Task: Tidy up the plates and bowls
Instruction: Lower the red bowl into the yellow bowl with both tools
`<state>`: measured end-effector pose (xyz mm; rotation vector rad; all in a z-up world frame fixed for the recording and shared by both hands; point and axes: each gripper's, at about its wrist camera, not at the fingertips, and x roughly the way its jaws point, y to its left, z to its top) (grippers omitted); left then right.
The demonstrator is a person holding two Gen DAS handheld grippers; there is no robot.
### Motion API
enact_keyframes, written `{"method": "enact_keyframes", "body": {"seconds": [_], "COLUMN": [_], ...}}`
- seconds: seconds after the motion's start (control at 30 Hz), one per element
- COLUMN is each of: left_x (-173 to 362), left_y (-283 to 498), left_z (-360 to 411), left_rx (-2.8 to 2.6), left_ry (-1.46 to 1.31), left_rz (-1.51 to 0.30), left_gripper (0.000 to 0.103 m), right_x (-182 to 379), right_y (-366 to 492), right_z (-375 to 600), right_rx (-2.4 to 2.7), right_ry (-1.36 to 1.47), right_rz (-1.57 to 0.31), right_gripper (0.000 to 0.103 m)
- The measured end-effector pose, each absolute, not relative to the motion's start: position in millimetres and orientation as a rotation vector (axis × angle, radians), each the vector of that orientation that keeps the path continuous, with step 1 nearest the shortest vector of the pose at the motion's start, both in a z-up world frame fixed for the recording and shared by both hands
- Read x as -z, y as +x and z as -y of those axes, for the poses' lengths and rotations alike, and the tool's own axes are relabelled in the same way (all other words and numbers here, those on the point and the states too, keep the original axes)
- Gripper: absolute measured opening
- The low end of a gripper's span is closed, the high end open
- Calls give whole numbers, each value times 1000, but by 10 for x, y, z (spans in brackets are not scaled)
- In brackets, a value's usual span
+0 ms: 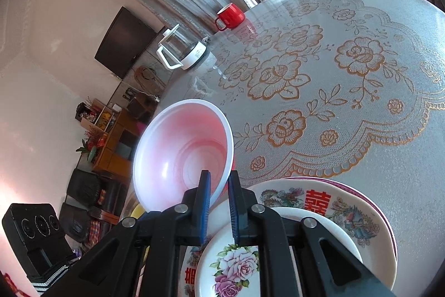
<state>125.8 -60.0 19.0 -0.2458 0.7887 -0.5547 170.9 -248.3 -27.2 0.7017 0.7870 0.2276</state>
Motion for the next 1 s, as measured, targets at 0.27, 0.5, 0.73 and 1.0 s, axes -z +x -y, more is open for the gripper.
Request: {"method": "enact_keyframes", "body": {"seconds": [0.27, 0.5, 0.73, 1.0], "left_x": [-330, -402, -381, -274], "left_y": [1063, 916, 834, 757], "left_z": [425, 92, -344, -774], "left_rx": [566, 531, 455, 390], "left_ry": [-233, -269, -316, -401], "left_rz": [-736, -704, -686, -696], "left_gripper": [21, 21, 21, 21], "right_x": [128, 40, -53, -52], "right_y": [1608, 1623, 1725, 1819], "right_z": [2356, 2052, 1622, 1115], "right_rx": [-286, -361, -443, -532], "right_ry": [679, 641, 573, 503], "right_rz": [-763, -771, -792, -840], "right_gripper": [11, 11, 11, 11]}}
